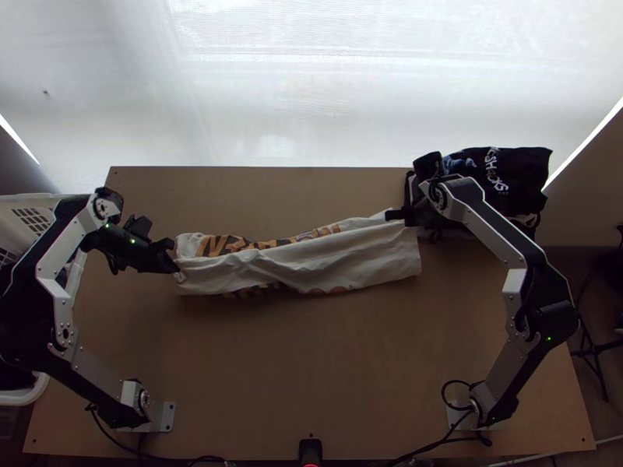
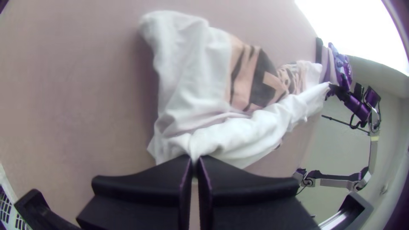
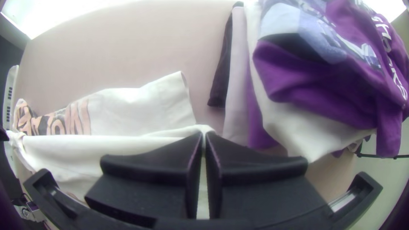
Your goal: Fold the t-shirt
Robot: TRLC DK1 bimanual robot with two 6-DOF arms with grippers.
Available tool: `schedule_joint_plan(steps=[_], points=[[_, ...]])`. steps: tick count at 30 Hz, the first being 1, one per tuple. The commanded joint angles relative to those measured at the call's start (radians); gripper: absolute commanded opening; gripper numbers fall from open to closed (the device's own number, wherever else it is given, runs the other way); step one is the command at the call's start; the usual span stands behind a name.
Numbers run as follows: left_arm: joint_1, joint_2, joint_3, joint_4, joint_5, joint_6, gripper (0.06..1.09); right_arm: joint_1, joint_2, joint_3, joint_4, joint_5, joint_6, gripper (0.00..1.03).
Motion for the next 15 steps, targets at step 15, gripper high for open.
schedule_joint_plan(steps=[15], points=[[-0.119, 0.079, 0.227, -0.096, 0.002, -0.041, 0.09, 0.058, -0.014, -0.058, 0.036, 0.120, 0.041, 0.03]])
